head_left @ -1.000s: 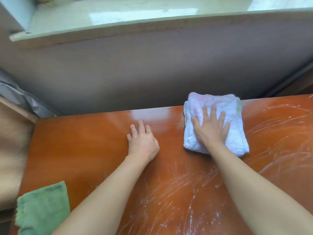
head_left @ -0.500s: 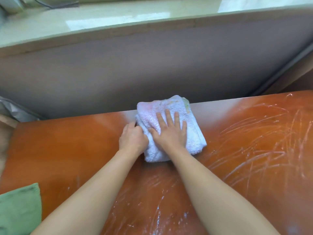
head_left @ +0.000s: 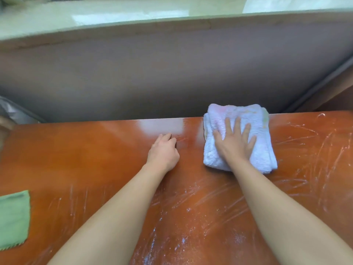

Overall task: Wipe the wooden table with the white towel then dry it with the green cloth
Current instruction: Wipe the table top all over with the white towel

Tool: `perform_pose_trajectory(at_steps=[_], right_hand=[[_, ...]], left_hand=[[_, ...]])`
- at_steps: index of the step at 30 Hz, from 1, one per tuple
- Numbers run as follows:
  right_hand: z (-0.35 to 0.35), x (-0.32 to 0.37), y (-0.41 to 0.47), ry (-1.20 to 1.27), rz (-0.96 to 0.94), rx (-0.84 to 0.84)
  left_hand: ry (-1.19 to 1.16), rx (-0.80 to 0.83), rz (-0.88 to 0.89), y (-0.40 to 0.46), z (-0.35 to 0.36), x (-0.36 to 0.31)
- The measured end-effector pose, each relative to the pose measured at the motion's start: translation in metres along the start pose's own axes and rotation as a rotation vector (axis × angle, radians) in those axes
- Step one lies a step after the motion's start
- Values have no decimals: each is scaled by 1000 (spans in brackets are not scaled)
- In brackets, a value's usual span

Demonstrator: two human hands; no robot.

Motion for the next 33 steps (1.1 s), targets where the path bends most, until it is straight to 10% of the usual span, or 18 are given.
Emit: perform_pose_trajectory(at_steps=[19,33], right_hand=[[20,58,-28,64,-232,65],[-46,-171,61,43,102,7]], left_hand=[[48,-87,33,9,14,-27],[69,-1,42,29,54,-160]])
Point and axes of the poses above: each hand's wrist, its own y-axis towards the middle knuckle, its own z-axis out of the palm, x = y × z, the point moved 1 cm from there along y, towards the middle knuckle, and after that the axes turned 1 degree about -x, right-handed, at the moved point
